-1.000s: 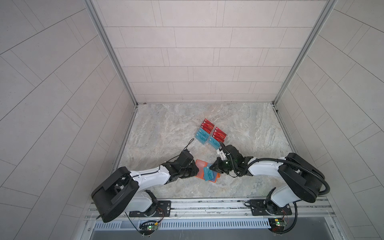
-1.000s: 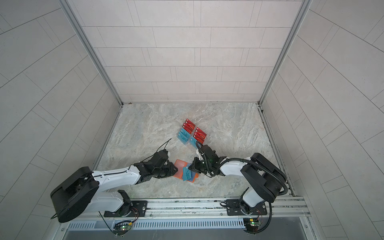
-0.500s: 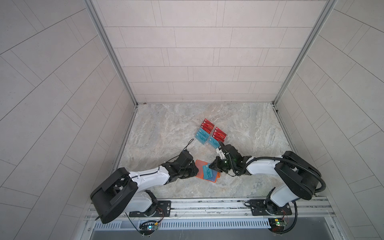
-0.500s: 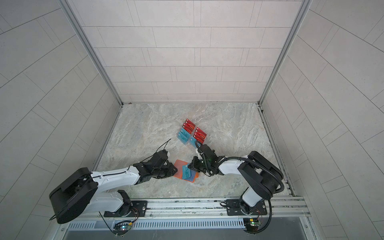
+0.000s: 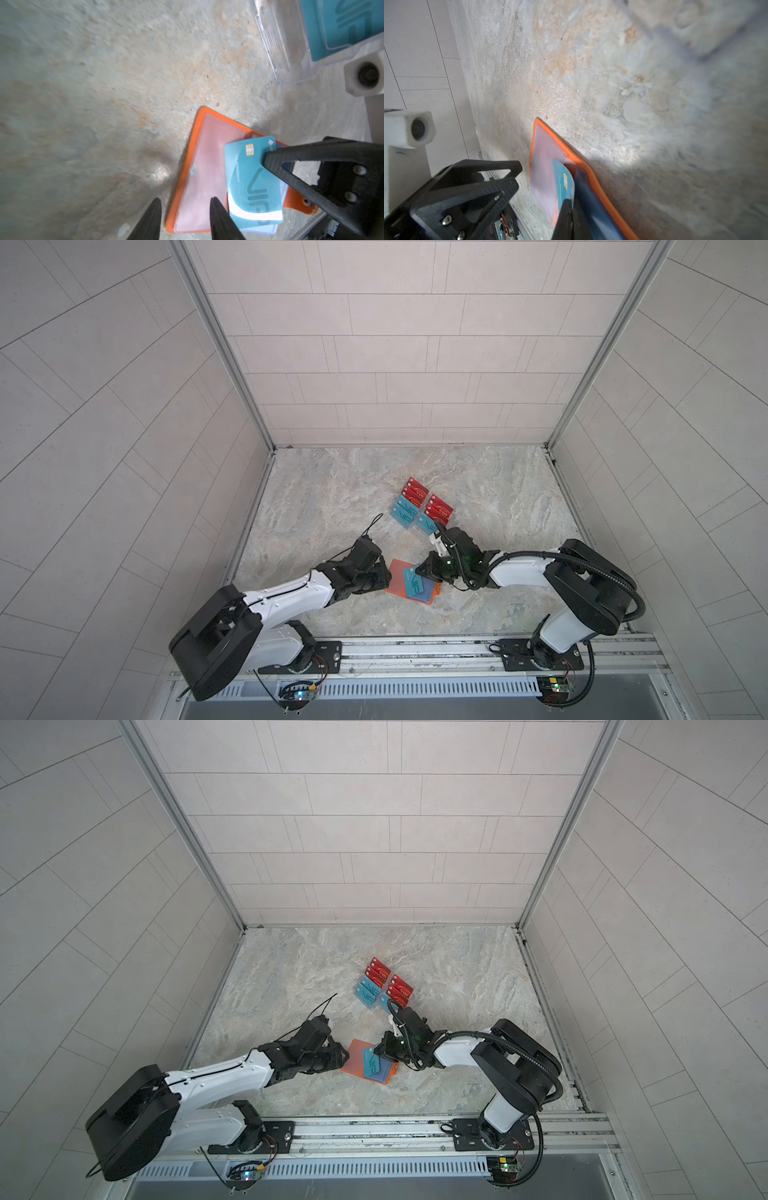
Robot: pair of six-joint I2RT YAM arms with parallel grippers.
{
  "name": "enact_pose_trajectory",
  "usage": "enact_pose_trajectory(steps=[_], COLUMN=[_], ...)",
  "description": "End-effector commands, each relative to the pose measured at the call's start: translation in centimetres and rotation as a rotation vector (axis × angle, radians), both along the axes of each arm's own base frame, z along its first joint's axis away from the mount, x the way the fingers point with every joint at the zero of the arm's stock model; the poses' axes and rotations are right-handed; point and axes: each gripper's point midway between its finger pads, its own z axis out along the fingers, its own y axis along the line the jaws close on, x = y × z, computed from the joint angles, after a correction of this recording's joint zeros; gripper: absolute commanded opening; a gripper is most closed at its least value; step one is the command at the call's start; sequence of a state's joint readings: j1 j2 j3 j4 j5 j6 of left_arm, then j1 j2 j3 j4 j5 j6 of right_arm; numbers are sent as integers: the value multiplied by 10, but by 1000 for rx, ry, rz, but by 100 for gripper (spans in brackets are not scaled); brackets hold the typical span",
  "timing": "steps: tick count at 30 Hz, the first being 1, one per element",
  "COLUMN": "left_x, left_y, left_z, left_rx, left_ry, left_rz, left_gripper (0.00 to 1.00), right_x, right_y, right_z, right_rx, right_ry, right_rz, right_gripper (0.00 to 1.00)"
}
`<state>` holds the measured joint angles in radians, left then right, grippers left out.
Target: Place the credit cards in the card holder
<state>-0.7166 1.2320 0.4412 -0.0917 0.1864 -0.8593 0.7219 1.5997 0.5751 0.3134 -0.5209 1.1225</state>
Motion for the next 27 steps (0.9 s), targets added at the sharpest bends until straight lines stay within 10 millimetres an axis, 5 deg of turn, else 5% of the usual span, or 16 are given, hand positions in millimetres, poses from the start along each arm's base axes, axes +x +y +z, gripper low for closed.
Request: enact_pose_trajectory(steps=[1,17,27], left_x=[2,-17,-27], left_y=[9,-18,-14], left_z=[-6,-17,-21], left_rx=[59,-35,-27], left_ry=[13,74,83], left_rz=[-40,-89,-34], left_gripper=[43,25,13], right_x=[-5,-6,-9], right_y=[-13,-12,-20], right_z=[-25,-33,-38], right_rx=[-97,-78,-97], right_ry=[27,4,2], right_rz=[-17,-2,-19], right_gripper=[0,0,0])
